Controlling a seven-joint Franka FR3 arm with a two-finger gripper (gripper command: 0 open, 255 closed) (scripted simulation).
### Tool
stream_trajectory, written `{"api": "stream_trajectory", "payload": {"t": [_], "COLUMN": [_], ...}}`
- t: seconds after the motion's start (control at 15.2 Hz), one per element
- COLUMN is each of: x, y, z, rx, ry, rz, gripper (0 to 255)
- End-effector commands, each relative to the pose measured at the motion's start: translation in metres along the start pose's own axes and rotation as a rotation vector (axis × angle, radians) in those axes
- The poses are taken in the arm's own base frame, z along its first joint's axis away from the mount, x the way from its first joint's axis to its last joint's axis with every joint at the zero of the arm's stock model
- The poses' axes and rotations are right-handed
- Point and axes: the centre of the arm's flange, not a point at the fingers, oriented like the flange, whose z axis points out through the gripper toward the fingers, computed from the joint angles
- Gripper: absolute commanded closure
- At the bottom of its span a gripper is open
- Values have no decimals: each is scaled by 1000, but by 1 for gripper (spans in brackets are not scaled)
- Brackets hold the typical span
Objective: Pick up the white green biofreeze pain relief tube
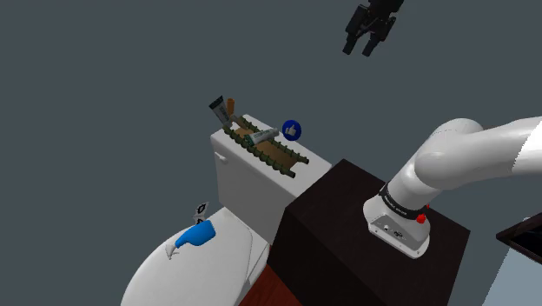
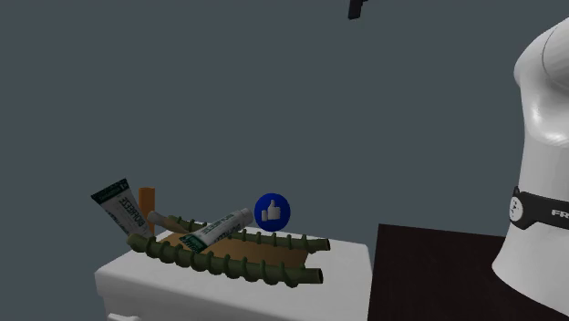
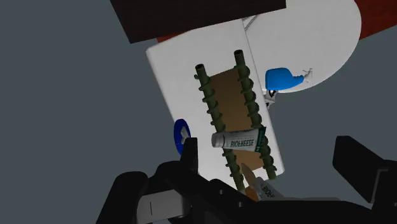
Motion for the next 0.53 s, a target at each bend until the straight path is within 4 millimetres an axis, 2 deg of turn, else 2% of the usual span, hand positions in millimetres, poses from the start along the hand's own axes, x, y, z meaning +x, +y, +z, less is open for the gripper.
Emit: {"api": "stream_trajectory", "payload": {"t": [0.0,0.46], "x": [0,57], "y": [0,-15], "z": [0,78], "rx": [0,-82], "ry": [0,-48], "rz": [0,-257], "gripper": [0,0]}}
